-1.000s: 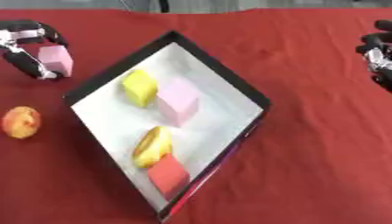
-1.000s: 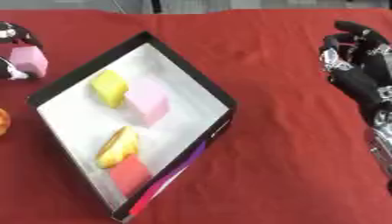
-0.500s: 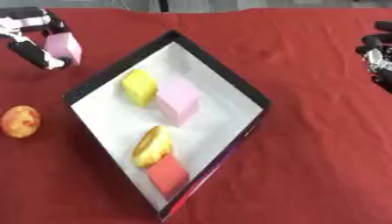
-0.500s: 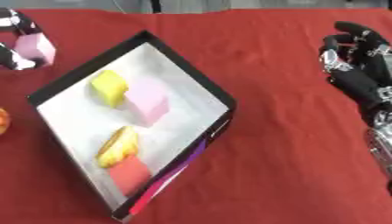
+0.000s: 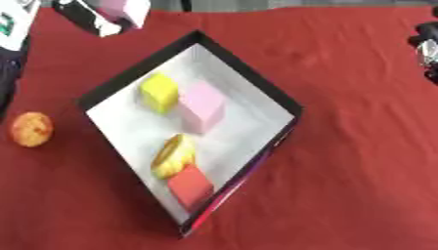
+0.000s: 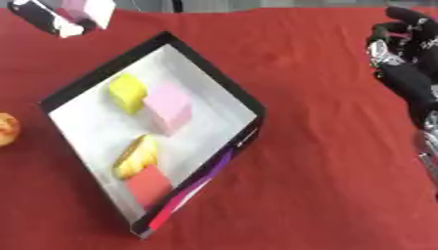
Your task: Pick up objects on the table and place them in the box.
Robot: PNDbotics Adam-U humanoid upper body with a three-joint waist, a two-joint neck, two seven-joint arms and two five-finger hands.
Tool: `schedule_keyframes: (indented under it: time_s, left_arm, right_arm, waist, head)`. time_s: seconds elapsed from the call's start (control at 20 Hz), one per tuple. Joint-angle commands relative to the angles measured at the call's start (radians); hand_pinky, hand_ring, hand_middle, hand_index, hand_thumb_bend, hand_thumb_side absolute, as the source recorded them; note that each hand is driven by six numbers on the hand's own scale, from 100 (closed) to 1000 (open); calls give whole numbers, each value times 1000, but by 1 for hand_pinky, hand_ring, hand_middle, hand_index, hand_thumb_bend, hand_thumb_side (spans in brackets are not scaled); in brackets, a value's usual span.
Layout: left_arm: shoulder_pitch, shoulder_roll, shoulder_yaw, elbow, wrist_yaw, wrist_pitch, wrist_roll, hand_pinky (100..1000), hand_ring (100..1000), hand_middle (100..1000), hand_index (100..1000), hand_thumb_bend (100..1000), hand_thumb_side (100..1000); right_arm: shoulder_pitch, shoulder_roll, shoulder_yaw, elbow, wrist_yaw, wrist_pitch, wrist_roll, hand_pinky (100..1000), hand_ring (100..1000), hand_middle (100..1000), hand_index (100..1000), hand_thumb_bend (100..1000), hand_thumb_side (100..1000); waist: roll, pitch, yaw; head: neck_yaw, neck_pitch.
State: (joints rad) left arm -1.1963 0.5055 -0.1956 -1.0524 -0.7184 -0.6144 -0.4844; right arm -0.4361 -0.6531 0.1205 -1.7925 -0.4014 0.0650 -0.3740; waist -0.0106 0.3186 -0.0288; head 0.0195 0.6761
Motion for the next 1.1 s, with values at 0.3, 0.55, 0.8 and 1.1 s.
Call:
schedule_keyframes:
  time_s: [0.3, 0.55, 0.8, 1.1]
  left_arm:
    - [14, 16, -218, -176, 153, -29, -132, 723, 724, 640, 627, 103, 120]
    - [24, 8, -251, -190, 241, 64, -227, 754, 749, 673, 683, 101, 138]
    - [36, 8, -272, -223, 267, 128, -301, 788, 786, 731, 776, 149, 303]
    - [54, 10, -256, -216, 244, 131, -366, 859, 863, 842, 920, 455, 883]
  right_arm:
    - [-25, -49, -6, -25, -10, 3, 10, 959, 718, 663, 814, 100, 160]
    - [-22, -45, -3, -19, -8, 5, 11, 959, 718, 663, 813, 100, 163]
    - [-21, -43, 0, -16, -8, 5, 12, 960, 718, 663, 813, 100, 162]
    - [-21, -42, 2, -14, -8, 6, 16, 959, 718, 662, 813, 100, 160]
  waist:
    - [-1, -47, 5]
    - [4, -50, 7]
    - [6, -55, 8]
    - [4, -58, 11]
  head:
    - [-4, 13]
    - [-5, 19]
    - [-6, 21]
    - [-5, 26]
